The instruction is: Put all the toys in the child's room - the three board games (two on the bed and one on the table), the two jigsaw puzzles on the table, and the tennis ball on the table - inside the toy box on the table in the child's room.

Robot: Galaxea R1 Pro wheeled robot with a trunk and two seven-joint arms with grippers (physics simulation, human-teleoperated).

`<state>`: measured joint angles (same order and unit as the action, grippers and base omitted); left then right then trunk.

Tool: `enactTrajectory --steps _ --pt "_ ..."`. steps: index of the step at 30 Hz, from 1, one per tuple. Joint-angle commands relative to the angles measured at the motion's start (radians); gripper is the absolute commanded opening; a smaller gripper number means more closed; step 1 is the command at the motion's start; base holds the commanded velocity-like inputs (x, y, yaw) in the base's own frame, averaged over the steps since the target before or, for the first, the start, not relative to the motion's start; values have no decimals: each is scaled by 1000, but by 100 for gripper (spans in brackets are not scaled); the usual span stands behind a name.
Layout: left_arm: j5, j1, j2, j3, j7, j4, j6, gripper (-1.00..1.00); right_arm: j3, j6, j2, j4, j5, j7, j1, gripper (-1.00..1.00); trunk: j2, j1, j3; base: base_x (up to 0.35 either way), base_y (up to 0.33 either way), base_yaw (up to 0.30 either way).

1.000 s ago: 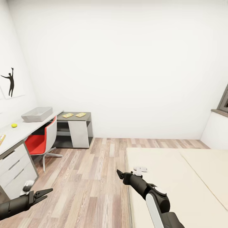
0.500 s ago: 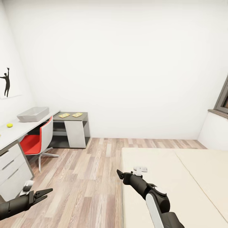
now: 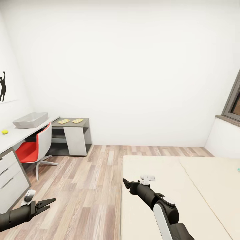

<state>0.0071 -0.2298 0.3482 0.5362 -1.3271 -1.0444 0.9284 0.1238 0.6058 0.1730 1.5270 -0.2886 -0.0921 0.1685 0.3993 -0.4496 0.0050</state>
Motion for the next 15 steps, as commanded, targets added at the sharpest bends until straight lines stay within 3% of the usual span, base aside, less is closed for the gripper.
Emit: enactTrajectory --steps 1,15 --pt "1 0 0 1 -3 0 10 100 -1 5 0 1 0 -3 0 100 1 0 0 0 -220 0" --pt "1 0 0 1 -3 0 10 100 -1 5 0 1 0 -3 0 100 1 0 0 0 -220 0"
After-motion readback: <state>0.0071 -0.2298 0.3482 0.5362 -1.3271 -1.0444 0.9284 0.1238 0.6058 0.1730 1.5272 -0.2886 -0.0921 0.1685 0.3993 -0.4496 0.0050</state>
